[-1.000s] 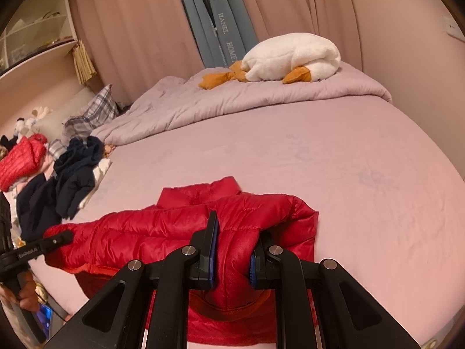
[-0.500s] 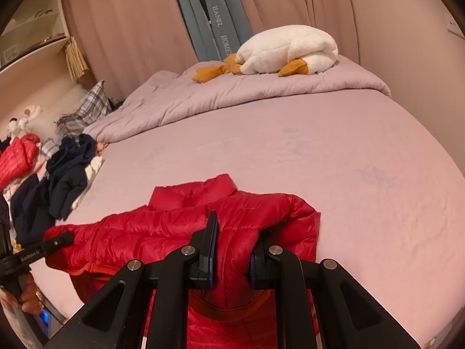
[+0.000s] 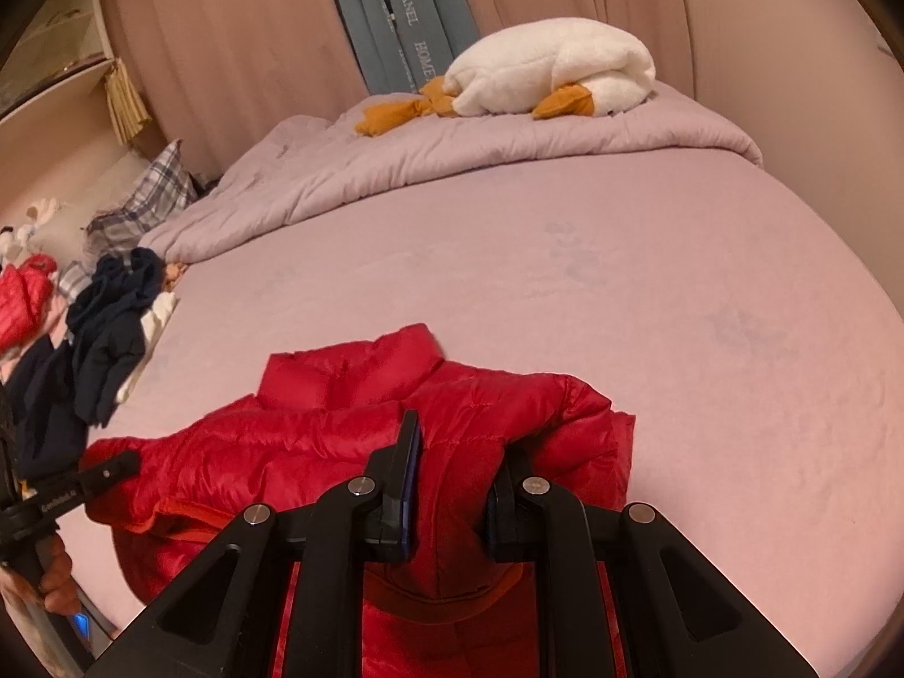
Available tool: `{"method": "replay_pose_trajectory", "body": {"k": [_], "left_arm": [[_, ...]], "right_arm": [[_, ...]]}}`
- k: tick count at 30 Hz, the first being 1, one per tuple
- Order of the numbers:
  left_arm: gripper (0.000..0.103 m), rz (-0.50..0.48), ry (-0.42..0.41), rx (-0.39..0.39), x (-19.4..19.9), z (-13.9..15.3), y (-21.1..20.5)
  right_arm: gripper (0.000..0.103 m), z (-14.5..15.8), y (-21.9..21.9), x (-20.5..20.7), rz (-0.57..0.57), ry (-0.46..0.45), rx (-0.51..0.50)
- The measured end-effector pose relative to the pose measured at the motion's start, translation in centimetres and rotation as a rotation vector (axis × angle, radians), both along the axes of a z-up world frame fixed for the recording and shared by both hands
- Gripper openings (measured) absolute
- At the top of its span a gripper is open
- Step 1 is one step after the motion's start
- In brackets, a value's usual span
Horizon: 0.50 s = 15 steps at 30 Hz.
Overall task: Fold large clothes
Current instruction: 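Lower the folded hem onto the jacket body and open both tools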
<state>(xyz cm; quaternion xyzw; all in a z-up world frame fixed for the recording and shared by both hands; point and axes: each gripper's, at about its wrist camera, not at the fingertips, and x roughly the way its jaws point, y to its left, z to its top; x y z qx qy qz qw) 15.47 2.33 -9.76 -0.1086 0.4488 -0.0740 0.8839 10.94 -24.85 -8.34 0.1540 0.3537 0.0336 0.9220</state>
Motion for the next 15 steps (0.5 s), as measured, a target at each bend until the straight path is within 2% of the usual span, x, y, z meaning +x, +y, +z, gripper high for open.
{"method": "replay_pose_trajectory", "body": {"k": [12,15], "left_arm": [[0.027,0.019,0.020,0.016,2.4,-2.0,-0.2],[0.029,0.011,0.007,0.005,3.1,-2.4,-0.2]], "right_arm": [[0.017,-1.7,-0.8,2.4,0.000,0.058,0.006],[0.023,-2.1,-1.1,2.7,-0.007,0.062,0.013]]}}
